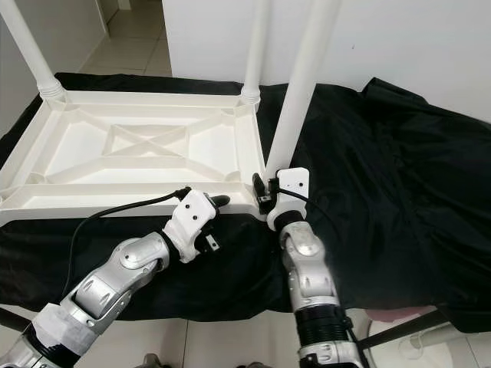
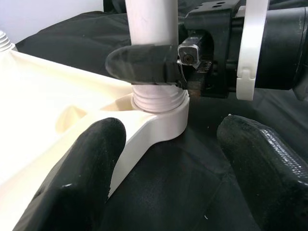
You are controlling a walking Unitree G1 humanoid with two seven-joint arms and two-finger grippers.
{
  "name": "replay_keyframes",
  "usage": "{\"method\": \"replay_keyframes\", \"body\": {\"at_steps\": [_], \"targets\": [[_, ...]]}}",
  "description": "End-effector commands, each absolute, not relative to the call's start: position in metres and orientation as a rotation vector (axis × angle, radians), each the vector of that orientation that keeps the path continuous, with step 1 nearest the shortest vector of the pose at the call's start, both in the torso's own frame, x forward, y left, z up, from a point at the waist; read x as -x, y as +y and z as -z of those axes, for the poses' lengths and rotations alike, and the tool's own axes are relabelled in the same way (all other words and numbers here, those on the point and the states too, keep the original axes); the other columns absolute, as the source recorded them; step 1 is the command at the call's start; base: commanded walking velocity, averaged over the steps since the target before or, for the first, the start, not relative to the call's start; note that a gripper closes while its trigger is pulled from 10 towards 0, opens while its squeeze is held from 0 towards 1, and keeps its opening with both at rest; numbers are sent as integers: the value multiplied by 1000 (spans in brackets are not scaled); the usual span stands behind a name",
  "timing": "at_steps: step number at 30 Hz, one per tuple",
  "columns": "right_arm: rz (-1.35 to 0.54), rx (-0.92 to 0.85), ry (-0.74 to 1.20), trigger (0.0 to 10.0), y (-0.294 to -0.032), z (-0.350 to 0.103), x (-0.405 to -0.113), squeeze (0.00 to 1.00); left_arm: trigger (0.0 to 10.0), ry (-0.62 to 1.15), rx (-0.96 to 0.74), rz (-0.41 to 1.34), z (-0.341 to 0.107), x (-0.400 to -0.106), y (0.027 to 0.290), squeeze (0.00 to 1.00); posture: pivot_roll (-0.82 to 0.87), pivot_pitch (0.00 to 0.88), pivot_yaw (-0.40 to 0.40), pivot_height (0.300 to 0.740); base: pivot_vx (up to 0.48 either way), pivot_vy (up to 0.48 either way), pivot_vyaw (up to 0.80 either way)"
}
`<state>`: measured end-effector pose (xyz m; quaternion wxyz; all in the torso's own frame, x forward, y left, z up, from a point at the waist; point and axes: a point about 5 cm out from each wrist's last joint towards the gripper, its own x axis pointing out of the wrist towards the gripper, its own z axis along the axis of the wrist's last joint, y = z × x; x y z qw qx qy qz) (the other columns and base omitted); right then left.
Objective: Building children table
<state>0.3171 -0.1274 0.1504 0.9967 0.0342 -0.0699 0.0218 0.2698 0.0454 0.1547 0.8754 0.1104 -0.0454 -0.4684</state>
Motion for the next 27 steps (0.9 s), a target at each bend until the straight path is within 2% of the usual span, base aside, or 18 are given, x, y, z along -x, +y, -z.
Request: {"method": "replay_keyframes", "body": {"at_steps": [1, 4, 9, 12, 13, 15, 16, 25, 27], "targets": [[155, -120, -77, 10000, -144, -138, -311, 0, 10000, -91, -256, 1127, -153, -264, 40, 0, -81, 91, -26, 740, 0, 0, 0], [231, -120, -58, 10000, -135, -137, -306, 0, 10000, -92, -249, 1120, -153, -262, 41, 0, -72, 95, -31, 740, 0, 0, 0], [239, -119, -49, 10000, -129, -137, -305, 0, 10000, -90, -244, 1110, -152, -261, 42, 0, -63, 100, -40, 740, 0, 0, 0], [154, -178, -40, 10000, -130, -134, -306, 0, 10000, -82, -250, 1094, -149, -261, 44, 0, -46, 102, -46, 740, 0, 0, 0], [120, -174, -57, 10000, -129, -136, -305, 557, 10000, -82, -243, 1088, -150, -261, 44, 0, -40, 111, -52, 740, 0, 0, 0], [104, -165, -68, 10000, -128, -137, -305, 557, 10000, -82, -238, 1084, -151, -260, 44, 0, -40, 111, -52, 740, 0, 0, 0], [79, -158, -93, 10000, -126, -140, -303, 1000, 10000, -81, -241, 1083, -151, -259, 45, 0, -34, 113, -59, 740, 0, 0, 0], [-55, -159, -140, 10000, -130, -147, -300, 1000, 10000, -84, -237, 1065, -151, -259, 46, 0, -24, 108, -78, 740, 0, 0, 0], [-125, -135, -146, 10000, -135, -147, -300, 0, 10000, -86, -237, 1065, -151, -258, 45, 0, -24, 108, -81, 740, 0, 0, 0]]}}
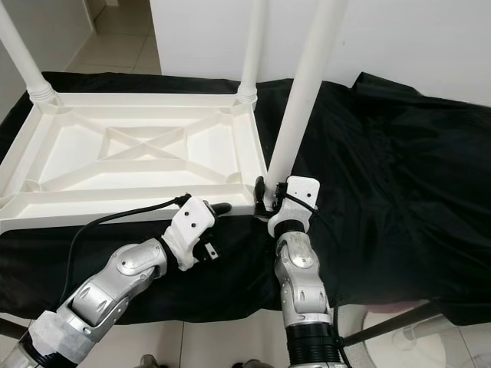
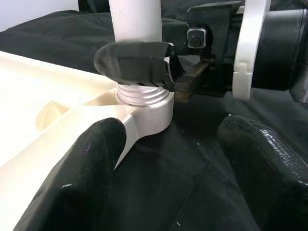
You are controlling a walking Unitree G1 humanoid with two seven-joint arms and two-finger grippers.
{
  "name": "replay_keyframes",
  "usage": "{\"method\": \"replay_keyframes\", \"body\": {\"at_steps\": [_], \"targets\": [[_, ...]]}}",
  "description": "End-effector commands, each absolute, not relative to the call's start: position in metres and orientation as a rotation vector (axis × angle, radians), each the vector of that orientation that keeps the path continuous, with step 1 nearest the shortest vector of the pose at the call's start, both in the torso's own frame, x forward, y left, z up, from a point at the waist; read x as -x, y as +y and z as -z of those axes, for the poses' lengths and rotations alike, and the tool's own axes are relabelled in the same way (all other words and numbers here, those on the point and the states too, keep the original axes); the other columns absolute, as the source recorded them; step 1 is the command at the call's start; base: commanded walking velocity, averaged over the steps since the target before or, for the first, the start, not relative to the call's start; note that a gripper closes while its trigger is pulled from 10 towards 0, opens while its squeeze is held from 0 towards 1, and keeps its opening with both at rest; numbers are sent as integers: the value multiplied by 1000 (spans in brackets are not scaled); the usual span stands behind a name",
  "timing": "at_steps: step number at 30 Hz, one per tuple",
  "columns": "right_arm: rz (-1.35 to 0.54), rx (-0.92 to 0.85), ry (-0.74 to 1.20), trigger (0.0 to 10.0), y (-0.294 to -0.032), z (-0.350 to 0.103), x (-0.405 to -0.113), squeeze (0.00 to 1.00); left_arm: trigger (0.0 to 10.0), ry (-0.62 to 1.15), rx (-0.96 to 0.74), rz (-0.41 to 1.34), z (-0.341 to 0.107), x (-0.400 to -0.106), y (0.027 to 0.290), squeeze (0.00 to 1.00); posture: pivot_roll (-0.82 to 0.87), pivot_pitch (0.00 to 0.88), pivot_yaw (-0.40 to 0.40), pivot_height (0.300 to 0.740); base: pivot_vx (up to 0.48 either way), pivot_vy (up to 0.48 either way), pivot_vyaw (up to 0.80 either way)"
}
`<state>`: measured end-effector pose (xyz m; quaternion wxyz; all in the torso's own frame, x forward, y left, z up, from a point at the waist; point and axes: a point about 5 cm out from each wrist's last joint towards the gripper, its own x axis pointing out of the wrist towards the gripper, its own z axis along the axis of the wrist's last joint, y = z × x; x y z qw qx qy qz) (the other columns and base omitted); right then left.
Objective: Building children table
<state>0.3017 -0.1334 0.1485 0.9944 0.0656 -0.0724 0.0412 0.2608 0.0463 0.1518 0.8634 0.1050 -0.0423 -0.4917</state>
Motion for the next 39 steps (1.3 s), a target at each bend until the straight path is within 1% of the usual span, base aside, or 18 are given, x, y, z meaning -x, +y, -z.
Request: {"method": "replay_keyframes", "body": {"at_steps": [1, 3, 5, 7, 8, 10, 14, 17, 24, 25, 27, 28, 30, 32, 36, 37, 38, 39], "targets": [[-125, -135, -146, 10000, -135, -147, -300, 0, 10000, -86, -237, 1065, -151, -258, 45, 0, -24, 108, -81, 740, 0, 0, 0], [-209, -99, -151, 10000, -140, -148, -302, 0, 10000, -88, -235, 1066, -151, -258, 44, 0, -25, 102, -80, 740, 0, 0, 0], [-209, -99, -151, 10000, -140, -148, -302, 0, 10000, -88, -235, 1066, -151, -258, 44, 0, -25, 102, -80, 740, 0, 0, 0], [-251, -82, -152, 10000, -144, -148, -302, 0, 10000, -90, -234, 1067, -152, -258, 43, 0, -25, 102, -80, 740, 0, 0, 0], [-313, -46, -156, 10000, -149, -148, -305, 0, 10000, -92, -234, 1068, -152, -258, 43, 0, -25, 93, -81, 740, 0, 0, 0], [-372, -8, -158, 10000, -154, -149, -307, 0, 10000, -94, -235, 1069, -152, -258, 43, 0, -25, 93, -81, 740, 0, 0, 0], [-435, 9, -143, 10000, -153, -147, -309, 0, 10000, -94, -235, 1073, -152, -259, 42, 0, -20, 85, -80, 740, 0, 0, 0], [-557, 64, -114, 10000, -150, -143, -315, 0, 10000, -83, -244, 1091, -149, -256, 41, 0, -21, 82, -77, 740, 0, 0, 0], [-612, 88, -102, 10000, -149, -142, -320, 0, 10000, -77, -247, 1099, -147, -255, 40, 0, -14, 79, -73, 740, 0, 0, 0], [-630, 110, -97, 8039, -149, -141, -323, 0, 10000, -76, -247, 1101, -147, -254, 40, 0, -11, 77, -73, 740, 0, 0, 0], [-640, 127, -91, 8039, -150, -141, -327, 0, 10000, -76, -247, 1102, -147, -254, 39, 0, -11, 77, -73, 740, 0, 0, 0], [-646, 142, -92, 5059, -151, -143, -330, 0, 10000, -77, -247, 1103, -147, -254, 39, 0, -9, 77, -72, 740, 0, 0, 0], [-646, 142, -92, 5059, -151, -143, -330, 0, 10000, -77, -247, 1103, -147, -254, 39, 0, -9, 77, -72, 740, 0, 0, 0], [-662, 158, -94, 4392, -153, -145, -335, 0, 10000, -77, -248, 1103, -148, -254, 39, 0, -5, 78, -73, 740, 0, 0, 0], [-676, 165, -91, 4392, -154, -145, -337, 0, 10000, -78, -248, 1103, -148, -253, 39, 0, -5, 78, -73, 740, 0, 0, 0], [-678, 169, -89, 3804, -154, -144, -338, 0, 10000, -78, -249, 1103, -148, -253, 39, 0, -3, 79, -74, 740, 0, 0, 0], [-683, 170, -90, 3725, -155, -144, -338, 0, 10000, -77, -249, 1102, -147, -253, 39, 0, -3, 79, -74, 740, 0, 0, 0], [-682, 171, -86, 0, -156, -142, -337, 0, 10000, -77, -248, 1100, -147, -253, 39, 0, 3, 76, -78, 740, 0, 0, 0]]}}
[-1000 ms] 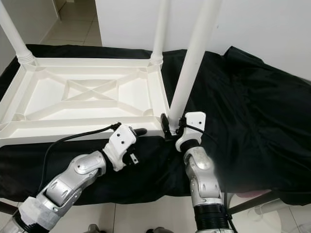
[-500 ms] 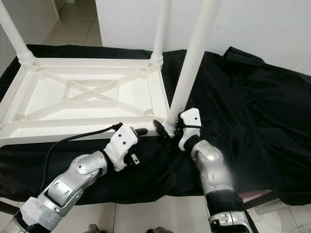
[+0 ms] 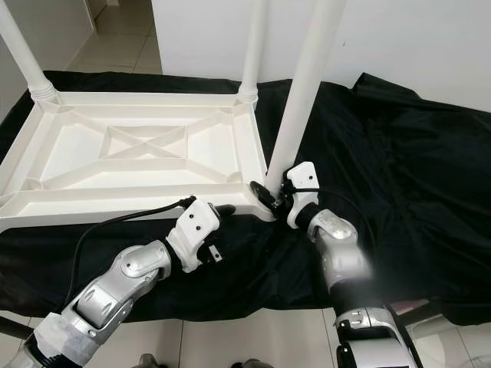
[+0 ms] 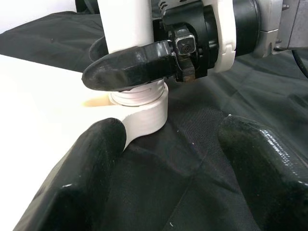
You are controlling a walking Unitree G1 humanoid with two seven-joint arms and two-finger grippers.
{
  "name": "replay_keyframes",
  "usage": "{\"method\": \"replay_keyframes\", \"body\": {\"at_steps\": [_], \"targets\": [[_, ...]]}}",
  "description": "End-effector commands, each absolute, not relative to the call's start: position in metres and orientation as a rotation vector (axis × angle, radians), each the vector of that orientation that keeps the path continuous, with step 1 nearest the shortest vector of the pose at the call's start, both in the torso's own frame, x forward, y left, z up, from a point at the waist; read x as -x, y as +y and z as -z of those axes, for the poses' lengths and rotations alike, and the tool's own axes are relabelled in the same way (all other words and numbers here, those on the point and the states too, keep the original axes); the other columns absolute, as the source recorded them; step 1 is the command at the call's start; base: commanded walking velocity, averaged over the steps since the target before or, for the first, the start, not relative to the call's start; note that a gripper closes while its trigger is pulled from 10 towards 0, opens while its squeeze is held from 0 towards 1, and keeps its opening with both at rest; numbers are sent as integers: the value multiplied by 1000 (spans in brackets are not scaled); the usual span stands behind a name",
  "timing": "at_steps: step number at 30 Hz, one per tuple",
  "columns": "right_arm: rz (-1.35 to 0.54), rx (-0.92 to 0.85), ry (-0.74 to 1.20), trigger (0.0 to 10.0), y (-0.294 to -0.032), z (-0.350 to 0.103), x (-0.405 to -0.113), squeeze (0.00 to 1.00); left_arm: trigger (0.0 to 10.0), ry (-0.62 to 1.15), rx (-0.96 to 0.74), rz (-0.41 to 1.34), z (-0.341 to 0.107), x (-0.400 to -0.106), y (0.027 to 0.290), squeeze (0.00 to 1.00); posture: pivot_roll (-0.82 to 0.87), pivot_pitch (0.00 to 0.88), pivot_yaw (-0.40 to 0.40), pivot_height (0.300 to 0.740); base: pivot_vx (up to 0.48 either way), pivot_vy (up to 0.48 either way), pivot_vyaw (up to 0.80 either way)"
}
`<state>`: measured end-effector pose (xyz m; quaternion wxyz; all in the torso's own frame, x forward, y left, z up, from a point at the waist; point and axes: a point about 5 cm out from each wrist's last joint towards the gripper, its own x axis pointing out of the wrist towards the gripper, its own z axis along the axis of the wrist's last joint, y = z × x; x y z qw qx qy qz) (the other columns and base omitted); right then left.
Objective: Building children table
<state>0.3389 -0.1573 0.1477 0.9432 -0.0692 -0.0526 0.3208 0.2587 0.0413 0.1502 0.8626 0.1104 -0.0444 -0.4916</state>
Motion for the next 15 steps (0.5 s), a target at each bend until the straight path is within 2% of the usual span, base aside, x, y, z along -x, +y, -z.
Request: {"method": "replay_keyframes", "body": {"at_steps": [1, 4, 5, 8, 9, 11, 15], "targets": [[-682, 171, -86, 0, -156, -142, -337, 0, 10000, -77, -248, 1100, -147, -253, 39, 0, 3, 76, -78, 740, 0, 0, 0], [-675, 165, -76, 0, -158, -138, -336, 0, 10000, -77, -247, 1098, -147, -253, 39, 0, 2, 74, -77, 740, 0, 0, 0], [-656, 155, -75, 6196, -159, -136, -335, 0, 10000, -77, -247, 1098, -147, -253, 39, 0, 2, 74, -77, 740, 0, 0, 0], [-643, 148, -74, 6196, -160, -135, -335, 0, 10000, -78, -247, 1098, -147, -253, 39, 0, 2, 74, -77, 740, 0, 0, 0], [-589, 131, -60, 10000, -162, -133, -336, 0, 10000, -78, -247, 1099, -147, -252, 39, 0, 0, 72, -75, 740, 0, 0, 0], [-589, 131, -60, 10000, -162, -133, -336, 0, 10000, -78, -247, 1099, -147, -252, 39, 0, 0, 72, -75, 740, 0, 0, 0], [-450, 112, -30, 10000, -164, -128, -337, 0, 10000, -78, -246, 1103, -147, -252, 38, 0, -5, 74, -73, 740, 0, 0, 0]]}}
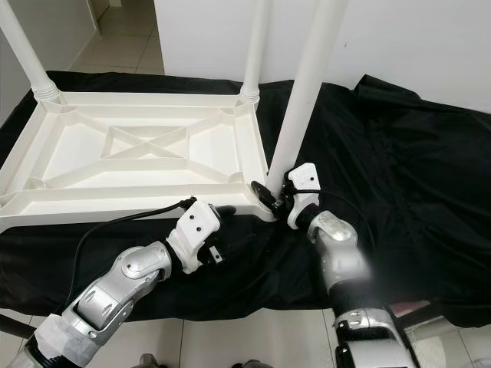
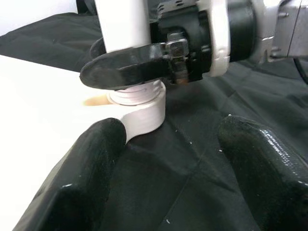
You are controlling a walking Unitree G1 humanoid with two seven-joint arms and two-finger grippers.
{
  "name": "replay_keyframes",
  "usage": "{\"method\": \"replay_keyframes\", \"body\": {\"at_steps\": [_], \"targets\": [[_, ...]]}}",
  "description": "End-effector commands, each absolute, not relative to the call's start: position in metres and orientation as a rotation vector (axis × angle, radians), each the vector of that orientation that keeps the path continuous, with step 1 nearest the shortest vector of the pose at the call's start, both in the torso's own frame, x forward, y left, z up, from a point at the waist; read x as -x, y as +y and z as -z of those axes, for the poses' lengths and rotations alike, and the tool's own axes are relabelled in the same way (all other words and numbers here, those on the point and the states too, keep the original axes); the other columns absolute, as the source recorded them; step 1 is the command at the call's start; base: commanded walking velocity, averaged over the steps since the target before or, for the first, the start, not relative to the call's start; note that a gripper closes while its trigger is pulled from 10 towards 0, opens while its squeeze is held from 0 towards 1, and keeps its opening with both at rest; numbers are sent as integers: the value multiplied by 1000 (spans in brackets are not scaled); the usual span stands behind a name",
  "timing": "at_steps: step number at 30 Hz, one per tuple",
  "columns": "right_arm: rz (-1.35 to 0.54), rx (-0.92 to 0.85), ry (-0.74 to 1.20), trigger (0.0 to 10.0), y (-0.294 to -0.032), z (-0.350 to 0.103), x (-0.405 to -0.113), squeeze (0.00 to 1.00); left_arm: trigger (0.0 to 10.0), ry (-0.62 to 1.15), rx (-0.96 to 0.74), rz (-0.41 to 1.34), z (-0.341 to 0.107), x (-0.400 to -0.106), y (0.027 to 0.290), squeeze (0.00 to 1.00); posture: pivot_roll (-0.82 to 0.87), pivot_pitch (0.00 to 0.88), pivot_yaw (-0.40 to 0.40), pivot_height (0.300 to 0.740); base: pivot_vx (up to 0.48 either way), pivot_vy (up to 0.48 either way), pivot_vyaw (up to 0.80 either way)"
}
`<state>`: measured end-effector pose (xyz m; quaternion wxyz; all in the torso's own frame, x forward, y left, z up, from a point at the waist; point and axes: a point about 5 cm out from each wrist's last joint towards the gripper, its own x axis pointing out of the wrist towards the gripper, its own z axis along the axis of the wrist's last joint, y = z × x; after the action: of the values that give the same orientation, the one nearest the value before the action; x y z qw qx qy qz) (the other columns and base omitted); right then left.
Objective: Building children table
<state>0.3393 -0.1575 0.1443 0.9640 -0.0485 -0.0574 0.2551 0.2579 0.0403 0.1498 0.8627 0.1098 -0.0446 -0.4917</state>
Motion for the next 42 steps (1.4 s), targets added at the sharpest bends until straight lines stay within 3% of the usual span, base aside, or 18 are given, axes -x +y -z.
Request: {"method": "replay_keyframes", "body": {"at_steps": [1, 13, 19, 20, 23, 28, 29, 42], "targets": [[-450, 112, -30, 10000, -164, -128, -337, 0, 10000, -78, -246, 1103, -147, -252, 38, 0, -5, 74, -73, 740, 0, 0, 0], [-90, -66, 10, 10000, -148, -118, -326, 0, 10000, -78, -244, 1114, -147, -252, 37, 0, -11, 70, -72, 740, 0, 0, 0], [-30, -88, 1, 10000, -143, -118, -323, 0, 10000, -78, -245, 1114, -147, -252, 37, 0, -9, 72, -74, 740, 0, 0, 0], [77, -119, -14, 10000, -138, -118, -319, 0, 10000, -78, -244, 1114, -147, -251, 37, 0, -5, 72, -75, 740, 0, 0, 0], [160, -159, -24, 10000, -124, -120, -316, 0, 10000, -77, -243, 1112, -147, -251, 37, 0, -3, 73, -75, 740, 0, 0, 0], [141, -170, -32, 10000, -121, -123, -315, 0, 10000, -76, -243, 1112, -147, -251, 37, 0, 1, 76, -76, 740, 0, 0, 0], [133, -179, -38, 10000, -122, -124, -314, 992, 10000, -75, -244, 1111, -147, -250, 37, 0, 2, 76, -76, 740, 0, 0, 0], [11, -159, -100, 10000, -133, -129, -301, 1000, 10000, -72, -238, 1100, -147, -250, 38, 0, -1, 89, -78, 740, 0, 0, 0]]}}
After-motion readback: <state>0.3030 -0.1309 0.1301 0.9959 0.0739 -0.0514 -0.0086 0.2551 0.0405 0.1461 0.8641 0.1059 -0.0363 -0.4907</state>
